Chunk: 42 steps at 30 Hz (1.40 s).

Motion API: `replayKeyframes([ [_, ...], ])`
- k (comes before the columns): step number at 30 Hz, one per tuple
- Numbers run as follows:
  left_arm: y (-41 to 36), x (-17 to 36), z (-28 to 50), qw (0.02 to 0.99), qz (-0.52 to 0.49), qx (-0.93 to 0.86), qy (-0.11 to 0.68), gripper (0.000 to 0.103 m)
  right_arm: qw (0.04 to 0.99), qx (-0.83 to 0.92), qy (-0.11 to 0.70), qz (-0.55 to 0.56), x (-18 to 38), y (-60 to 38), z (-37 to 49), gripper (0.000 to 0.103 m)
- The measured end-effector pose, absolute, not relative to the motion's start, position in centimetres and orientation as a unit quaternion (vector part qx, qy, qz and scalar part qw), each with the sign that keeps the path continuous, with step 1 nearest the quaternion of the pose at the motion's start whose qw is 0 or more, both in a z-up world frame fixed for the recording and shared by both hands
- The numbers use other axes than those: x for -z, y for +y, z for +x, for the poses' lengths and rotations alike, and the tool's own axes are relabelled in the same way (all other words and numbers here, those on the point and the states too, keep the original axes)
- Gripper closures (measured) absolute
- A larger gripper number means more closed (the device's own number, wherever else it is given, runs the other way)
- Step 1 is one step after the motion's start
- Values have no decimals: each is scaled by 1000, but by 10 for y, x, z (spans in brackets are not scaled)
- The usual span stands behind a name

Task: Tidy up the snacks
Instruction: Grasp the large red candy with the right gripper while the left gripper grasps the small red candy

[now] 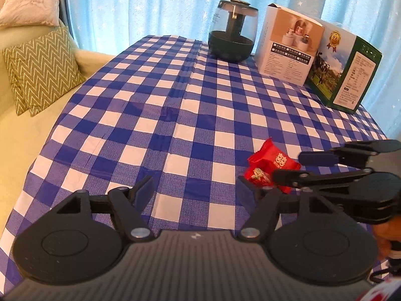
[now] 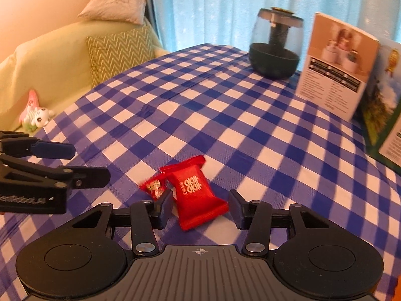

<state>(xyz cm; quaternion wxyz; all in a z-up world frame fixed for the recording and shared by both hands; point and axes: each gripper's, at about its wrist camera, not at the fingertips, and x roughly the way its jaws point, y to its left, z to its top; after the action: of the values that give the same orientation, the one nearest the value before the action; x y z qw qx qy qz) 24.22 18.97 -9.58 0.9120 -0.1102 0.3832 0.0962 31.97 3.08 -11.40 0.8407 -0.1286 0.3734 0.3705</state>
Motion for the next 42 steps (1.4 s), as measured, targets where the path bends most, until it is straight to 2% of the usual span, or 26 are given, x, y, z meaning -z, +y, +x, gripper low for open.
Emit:
replayKeyframes([
  [9,190,97,242,910,-116,-93,387,34,832,-390,362,-159,118,47,318,61],
  [11,190,98,242,909,-118,-93,388,34,830,-391,364,-160,117,45,315,66],
  [20,184,100,245,908,-120,-74,394,34,846,-304,433,-66,111,-17,308,68],
  [24,174,100,250,914,-108,-41,389,34,856,-283,429,-55,107,-36,302,67],
  [26,167,101,254,917,-89,-30,387,34,861,-283,417,-62,106,-39,299,63],
  [28,161,104,259,920,-74,-19,384,35,865,-286,407,-67,106,-40,296,52],
  [30,157,106,263,921,-68,-12,384,38,867,-292,397,-74,105,-40,294,51],
  [33,155,112,269,919,-61,-8,389,51,870,-296,386,-80,107,-39,292,51],
  [35,154,115,272,917,-57,-6,394,64,869,-304,380,-81,110,-37,290,51],
  [42,150,115,272,918,-44,-4,395,77,864,-337,341,-155,117,-19,281,51],
])
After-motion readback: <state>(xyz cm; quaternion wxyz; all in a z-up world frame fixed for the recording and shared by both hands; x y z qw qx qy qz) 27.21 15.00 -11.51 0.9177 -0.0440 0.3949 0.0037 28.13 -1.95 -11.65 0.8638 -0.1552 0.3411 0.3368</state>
